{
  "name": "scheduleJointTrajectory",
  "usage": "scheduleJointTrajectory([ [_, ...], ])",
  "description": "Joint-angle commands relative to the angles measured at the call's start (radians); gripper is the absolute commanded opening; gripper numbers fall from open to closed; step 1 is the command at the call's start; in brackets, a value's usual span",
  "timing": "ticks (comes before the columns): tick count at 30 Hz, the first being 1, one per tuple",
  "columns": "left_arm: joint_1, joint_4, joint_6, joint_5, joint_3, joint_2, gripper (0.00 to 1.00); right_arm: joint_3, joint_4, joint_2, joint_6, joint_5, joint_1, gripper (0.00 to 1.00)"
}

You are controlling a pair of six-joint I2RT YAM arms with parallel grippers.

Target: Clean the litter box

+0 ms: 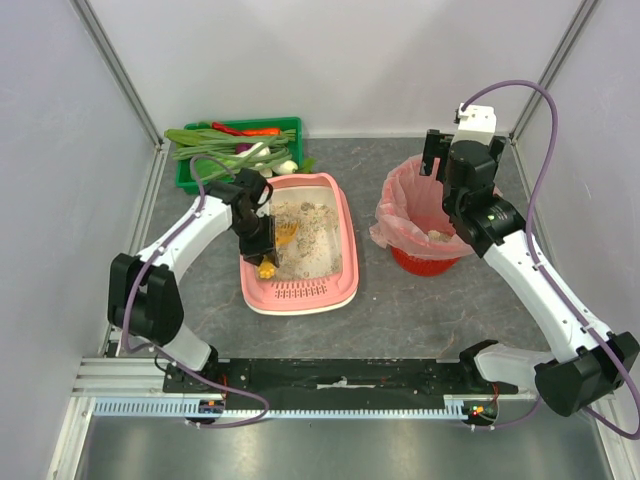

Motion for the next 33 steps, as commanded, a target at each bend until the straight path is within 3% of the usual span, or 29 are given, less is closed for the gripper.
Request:
scheduleJointTrajectory([
  [1, -0.025, 0.055, 0.076, -0.009, -0.013, -0.074, 0.02, 0.045, 0.013, 0.000, 0.010, -0.013, 0.001, 0.96],
  [11, -0.064, 0.159, 0.234, -0.040, -0.126, -0.273, 0.02, 0.063, 0.004, 0.014, 0.009, -0.033, 0.001, 0.95],
  [18, -0.116, 0.142, 0.321, -0.103, -0.179, -0.356, 0.02, 0.094, -0.006, 0.026, 0.010, -0.036, 0.002, 0.95],
  [21, -0.114, 0.147, 0.292, -0.140, -0.194, -0.384, 0.02, 0.103, -0.010, 0.029, 0.017, -0.045, 0.002, 0.95],
  [24, -0.107, 0.176, 0.255, -0.042, -0.222, -0.402, 0.02, 0.109, -0.013, 0.028, 0.023, -0.050, 0.004, 0.95],
  [28, -0.197, 0.171, 0.243, -0.083, -0.232, -0.379, 0.02, 0.117, -0.021, 0.028, 0.024, -0.055, 0.012, 0.95],
  [33, -0.144, 0.210, 0.217, -0.037, -0.266, -0.422, 0.02, 0.128, -0.032, 0.020, 0.027, -0.044, 0.019, 0.95],
])
